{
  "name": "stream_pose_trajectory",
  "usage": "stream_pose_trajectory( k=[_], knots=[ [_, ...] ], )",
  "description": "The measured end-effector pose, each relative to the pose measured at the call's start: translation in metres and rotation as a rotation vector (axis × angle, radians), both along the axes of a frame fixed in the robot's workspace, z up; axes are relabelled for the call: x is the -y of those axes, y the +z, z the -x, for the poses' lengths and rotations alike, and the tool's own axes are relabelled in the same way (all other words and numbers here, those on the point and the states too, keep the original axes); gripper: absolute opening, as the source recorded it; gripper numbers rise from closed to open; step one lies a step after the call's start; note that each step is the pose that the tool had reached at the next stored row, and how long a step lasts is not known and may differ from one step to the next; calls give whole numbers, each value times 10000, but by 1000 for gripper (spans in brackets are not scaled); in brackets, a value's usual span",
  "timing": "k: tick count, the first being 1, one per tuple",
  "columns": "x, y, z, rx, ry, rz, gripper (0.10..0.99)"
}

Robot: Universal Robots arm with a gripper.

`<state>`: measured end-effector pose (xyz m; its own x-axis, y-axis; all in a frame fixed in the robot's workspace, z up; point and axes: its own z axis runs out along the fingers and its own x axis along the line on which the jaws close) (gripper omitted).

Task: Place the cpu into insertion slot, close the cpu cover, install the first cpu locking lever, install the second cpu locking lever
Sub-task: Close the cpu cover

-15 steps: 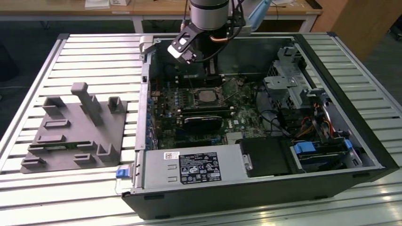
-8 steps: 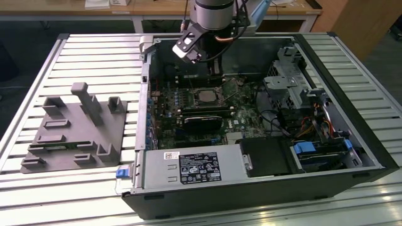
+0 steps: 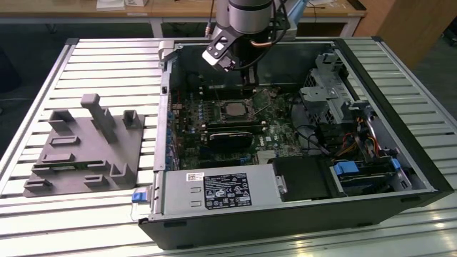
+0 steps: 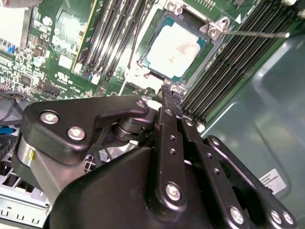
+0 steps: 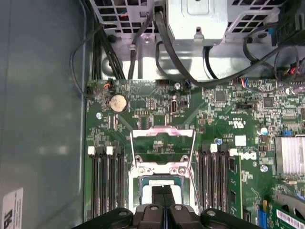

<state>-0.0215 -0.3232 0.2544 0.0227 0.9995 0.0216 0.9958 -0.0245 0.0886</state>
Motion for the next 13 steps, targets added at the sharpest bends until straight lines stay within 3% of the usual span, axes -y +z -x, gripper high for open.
stream_pose_trajectory(
  k=[6,13],
  knots=[
    [-9,0,-109,0,0,0,106],
    [-22,0,-298,0,1,1,106]
  ],
)
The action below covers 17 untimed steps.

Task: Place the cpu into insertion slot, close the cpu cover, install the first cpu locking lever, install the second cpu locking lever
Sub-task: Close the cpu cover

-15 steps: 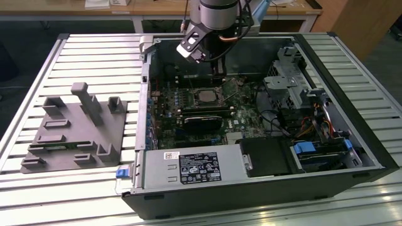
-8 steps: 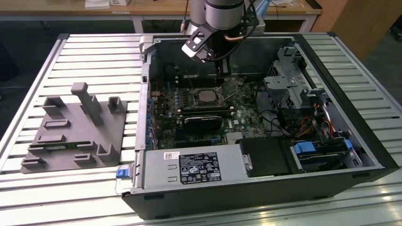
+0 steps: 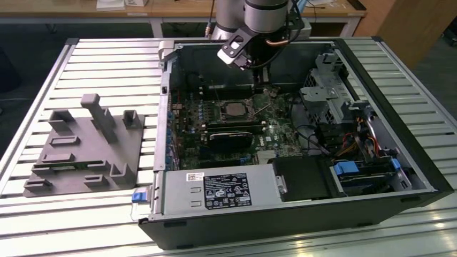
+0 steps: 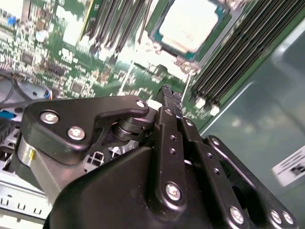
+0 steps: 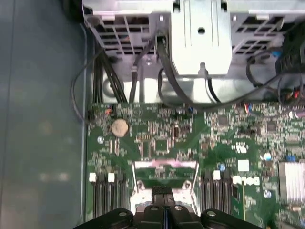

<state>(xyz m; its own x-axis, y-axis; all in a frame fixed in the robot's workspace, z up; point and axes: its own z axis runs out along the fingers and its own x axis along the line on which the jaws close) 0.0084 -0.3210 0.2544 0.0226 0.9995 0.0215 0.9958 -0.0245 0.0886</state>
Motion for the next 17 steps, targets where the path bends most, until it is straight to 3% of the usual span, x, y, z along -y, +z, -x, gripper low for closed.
stream_pose_trajectory(
  k=[17],
  knots=[
    [-31,-1,-426,1,-1,-4,106]
  ],
)
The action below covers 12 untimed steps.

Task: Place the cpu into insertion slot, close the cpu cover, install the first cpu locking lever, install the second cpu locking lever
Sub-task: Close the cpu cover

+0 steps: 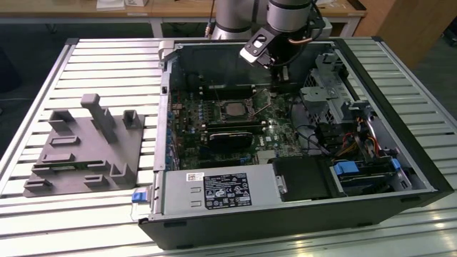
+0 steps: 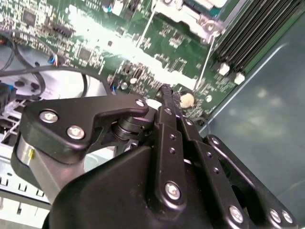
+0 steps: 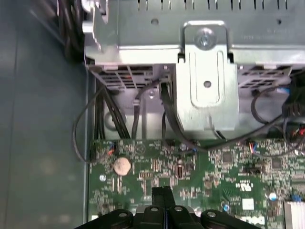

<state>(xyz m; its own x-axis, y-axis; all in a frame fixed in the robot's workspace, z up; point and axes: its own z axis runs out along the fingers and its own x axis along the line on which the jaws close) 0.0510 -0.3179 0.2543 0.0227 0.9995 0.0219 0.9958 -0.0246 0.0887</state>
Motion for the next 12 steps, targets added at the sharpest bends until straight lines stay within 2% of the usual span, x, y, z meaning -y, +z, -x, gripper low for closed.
stream_pose_trajectory(
  k=[4,12],
  knots=[
    [-1,-13,-27,0,0,3,106],
    [-1,-112,-33,-1,0,22,106]
  ],
)
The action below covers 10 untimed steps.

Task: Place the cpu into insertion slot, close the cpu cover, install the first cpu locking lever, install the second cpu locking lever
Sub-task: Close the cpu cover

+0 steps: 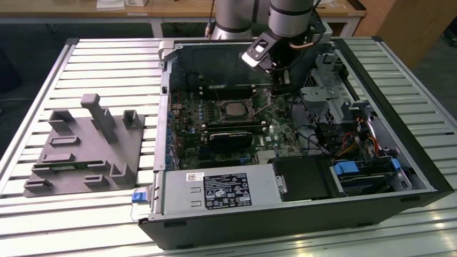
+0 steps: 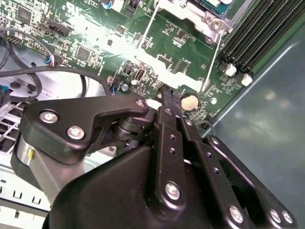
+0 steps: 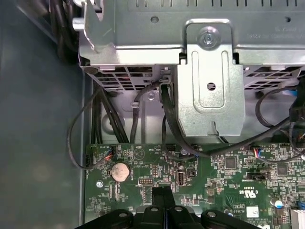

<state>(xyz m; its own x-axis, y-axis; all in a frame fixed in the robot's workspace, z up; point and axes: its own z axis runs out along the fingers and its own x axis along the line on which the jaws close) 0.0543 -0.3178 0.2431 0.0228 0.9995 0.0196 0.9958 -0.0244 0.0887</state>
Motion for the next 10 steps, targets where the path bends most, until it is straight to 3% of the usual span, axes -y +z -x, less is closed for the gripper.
stream_pose_trajectory(
  k=[9,10],
  knots=[
    [0,-39,-3,-4,1,11,106],
    [0,-41,-4,-58,3,8,106]
  ],
)
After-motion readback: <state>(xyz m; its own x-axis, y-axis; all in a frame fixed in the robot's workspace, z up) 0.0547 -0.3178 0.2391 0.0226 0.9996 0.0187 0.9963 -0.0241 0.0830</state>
